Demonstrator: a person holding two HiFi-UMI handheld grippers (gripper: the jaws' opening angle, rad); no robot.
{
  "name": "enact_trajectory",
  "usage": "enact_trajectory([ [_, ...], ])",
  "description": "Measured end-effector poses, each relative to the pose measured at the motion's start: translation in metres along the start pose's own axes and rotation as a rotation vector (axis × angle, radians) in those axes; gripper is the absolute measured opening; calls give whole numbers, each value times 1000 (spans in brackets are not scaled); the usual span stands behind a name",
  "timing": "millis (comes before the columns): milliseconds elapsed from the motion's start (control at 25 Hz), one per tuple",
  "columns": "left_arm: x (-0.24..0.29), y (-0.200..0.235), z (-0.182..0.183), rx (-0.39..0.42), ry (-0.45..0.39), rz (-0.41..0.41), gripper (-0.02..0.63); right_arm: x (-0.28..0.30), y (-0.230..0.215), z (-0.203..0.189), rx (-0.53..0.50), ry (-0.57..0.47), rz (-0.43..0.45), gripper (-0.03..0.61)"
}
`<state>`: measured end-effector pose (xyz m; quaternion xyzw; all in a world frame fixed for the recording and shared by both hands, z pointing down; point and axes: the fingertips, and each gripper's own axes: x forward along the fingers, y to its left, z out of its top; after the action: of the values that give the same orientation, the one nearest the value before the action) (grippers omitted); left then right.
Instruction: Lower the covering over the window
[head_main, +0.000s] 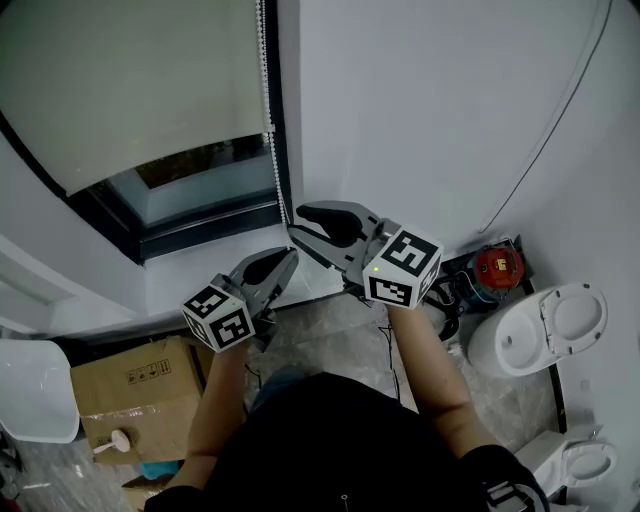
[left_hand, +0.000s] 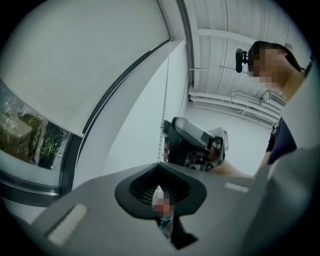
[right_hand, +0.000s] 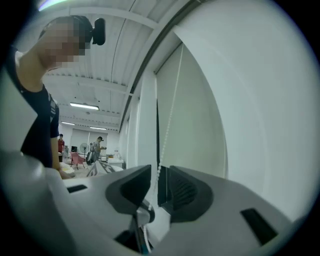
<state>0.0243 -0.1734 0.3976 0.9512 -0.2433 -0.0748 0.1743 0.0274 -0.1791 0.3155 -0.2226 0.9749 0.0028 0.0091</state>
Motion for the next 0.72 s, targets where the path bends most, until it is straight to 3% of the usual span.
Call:
enact_trajectory([
  [400,-1,-15,-8,0,20,-18,11,22,-3,79,-49,-104,-11,78],
  [560,-4,-12,-8,4,22,-19,11,24,-5,80,-53,-76,-40,27],
  [720,-5,-12,-33,25,105,-6,11,28,-3,53,-20,-32,-42,14],
])
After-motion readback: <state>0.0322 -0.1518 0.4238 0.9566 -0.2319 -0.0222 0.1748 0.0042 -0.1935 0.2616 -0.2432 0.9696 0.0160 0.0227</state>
